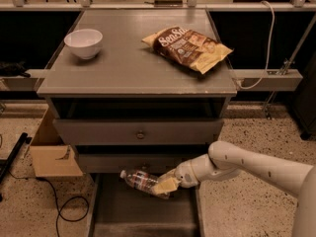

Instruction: Place water bottle into bottom drawer

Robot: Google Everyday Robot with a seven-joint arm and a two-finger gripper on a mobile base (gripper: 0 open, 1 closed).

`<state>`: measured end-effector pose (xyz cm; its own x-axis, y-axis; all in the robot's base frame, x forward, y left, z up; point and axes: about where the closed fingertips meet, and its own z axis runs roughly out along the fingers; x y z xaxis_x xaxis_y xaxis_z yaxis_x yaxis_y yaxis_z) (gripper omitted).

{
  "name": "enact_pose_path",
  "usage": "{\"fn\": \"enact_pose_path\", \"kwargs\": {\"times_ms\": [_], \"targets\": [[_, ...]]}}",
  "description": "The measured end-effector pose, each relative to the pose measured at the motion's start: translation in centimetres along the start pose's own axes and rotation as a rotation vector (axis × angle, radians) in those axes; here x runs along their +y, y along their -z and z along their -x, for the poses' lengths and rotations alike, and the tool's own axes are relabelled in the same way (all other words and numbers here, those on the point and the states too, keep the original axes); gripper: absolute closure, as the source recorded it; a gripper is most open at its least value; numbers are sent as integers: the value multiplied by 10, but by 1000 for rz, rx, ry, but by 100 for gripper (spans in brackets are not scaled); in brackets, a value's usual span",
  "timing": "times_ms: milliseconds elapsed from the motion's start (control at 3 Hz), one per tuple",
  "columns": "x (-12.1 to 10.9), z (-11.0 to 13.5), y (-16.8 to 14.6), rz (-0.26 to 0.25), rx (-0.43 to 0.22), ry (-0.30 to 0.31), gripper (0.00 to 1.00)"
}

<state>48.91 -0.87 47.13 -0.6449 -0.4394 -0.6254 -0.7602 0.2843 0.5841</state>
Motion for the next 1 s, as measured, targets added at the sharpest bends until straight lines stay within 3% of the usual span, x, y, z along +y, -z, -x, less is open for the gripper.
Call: {"fn": "enact_pose_path", "kwargs": {"times_ms": [333,667,1000], "targets": [[6,-33,1,-5,-25,-48,100],[-31,-24,-48,23,24,-99,100],[-29,-28,-51,30,30,-103,100]]}}
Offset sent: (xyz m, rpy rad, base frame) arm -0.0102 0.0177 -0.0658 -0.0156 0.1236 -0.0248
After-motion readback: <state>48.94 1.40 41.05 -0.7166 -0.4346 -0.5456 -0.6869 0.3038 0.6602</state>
